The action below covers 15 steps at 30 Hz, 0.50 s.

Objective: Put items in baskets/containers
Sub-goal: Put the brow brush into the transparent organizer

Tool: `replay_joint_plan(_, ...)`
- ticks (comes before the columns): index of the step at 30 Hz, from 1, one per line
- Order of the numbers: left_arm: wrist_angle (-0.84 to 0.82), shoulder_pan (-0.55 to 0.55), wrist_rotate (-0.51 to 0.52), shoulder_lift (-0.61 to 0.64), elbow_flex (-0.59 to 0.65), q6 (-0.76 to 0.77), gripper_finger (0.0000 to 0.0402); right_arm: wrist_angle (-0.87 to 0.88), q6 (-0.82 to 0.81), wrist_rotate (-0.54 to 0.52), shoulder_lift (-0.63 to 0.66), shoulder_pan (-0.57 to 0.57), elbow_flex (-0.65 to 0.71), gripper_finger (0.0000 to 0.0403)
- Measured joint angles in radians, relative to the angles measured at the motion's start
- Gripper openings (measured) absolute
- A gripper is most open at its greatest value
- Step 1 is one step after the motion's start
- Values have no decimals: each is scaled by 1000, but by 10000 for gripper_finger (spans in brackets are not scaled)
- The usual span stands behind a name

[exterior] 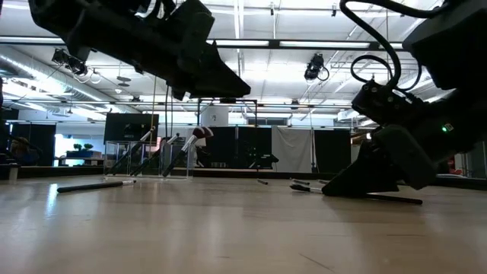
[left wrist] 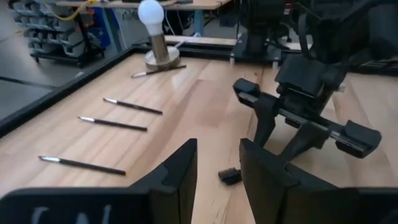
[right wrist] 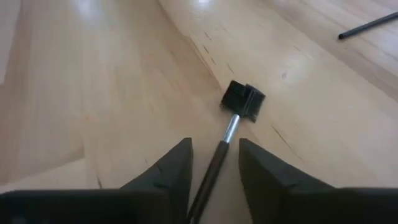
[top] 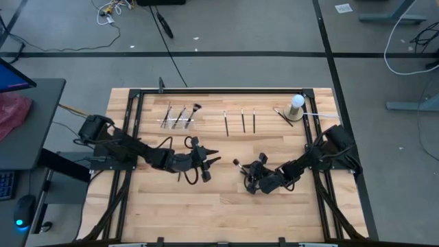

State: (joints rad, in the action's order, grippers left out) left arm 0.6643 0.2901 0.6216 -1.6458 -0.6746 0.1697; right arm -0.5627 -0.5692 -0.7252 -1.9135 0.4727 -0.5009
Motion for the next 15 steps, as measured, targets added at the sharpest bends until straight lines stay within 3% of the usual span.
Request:
replay_joint_plan(9, 25, -2, -16, -11, 0, 1, 122, -11, 36, 25, -8, -31, 5, 51)
replay_joint_plan(15, 25, 6, -16, -11, 0, 1, 122, -18, 43, 26, -8, -37, 11, 21)
